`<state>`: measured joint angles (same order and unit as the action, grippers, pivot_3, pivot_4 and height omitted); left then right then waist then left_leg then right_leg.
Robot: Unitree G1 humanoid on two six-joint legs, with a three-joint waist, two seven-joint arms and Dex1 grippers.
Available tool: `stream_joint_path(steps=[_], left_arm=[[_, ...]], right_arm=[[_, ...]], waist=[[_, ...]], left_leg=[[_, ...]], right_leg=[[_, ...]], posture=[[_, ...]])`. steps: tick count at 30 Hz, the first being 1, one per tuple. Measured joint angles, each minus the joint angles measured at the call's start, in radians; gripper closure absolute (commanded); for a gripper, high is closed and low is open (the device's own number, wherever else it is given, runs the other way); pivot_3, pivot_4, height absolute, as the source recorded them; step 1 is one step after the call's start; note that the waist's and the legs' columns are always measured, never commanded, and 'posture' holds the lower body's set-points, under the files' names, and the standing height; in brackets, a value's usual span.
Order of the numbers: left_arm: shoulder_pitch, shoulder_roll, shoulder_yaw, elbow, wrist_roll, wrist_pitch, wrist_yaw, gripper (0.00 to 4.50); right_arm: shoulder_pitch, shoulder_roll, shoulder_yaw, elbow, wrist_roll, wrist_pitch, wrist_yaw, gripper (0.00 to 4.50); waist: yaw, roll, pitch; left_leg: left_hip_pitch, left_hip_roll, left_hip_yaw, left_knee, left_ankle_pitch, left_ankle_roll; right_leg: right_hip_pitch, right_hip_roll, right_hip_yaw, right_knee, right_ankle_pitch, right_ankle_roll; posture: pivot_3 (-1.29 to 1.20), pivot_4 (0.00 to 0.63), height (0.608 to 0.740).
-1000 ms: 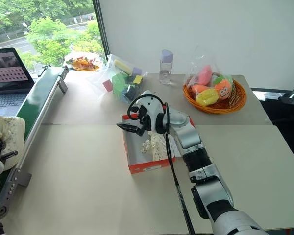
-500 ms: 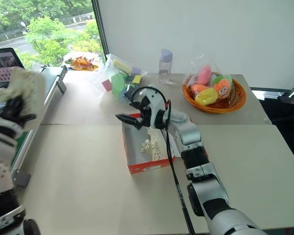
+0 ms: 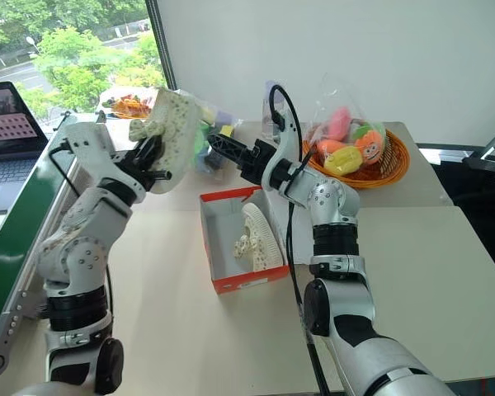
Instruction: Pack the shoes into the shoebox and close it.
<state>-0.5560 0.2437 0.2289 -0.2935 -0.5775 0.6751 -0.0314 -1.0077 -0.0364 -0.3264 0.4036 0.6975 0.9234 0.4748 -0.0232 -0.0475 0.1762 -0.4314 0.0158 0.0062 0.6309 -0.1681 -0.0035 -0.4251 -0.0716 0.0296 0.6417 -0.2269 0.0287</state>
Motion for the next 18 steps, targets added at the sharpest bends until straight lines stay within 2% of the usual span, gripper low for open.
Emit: stream_joint_path(steps=[11,14,18], left_arm=[[0.002,-0.100,-0.093,0.005,0.062,-0.015,0.005,4.48],[0.002,-0.125,-0.103,0.002,0.062,-0.015,0.012,4.50],[0.006,-0.145,-0.091,-0.022,0.050,0.004,0.025,4.50]], right_arm=[[-0.002,-0.008,0.018,-0.001,0.023,0.001,-0.026,0.00],[-0.002,-0.007,0.031,-0.001,0.023,-0.002,-0.026,0.75],[-0.002,-0.007,0.040,-0.001,0.021,-0.019,-0.026,2.08]], waist=[[0.002,0.000,0.000],[0.003,0.000,0.000],[0.002,0.000,0.000]], left_leg=[[0.000,0.000,0.000,0.001,0.000,0.000],[-0.001,0.000,0.000,0.001,0.000,0.000],[-0.001,0.000,0.000,0.001,0.000,0.000]], right_leg=[[0.000,0.001,0.000,0.000,0.000,0.000],[0.000,0.001,0.000,0.000,0.000,0.000],[0.000,0.001,0.000,0.000,0.000,0.000]], posture=[[0.00,0.150,0.740],[0.00,0.150,0.740],[0.00,0.150,0.740]])
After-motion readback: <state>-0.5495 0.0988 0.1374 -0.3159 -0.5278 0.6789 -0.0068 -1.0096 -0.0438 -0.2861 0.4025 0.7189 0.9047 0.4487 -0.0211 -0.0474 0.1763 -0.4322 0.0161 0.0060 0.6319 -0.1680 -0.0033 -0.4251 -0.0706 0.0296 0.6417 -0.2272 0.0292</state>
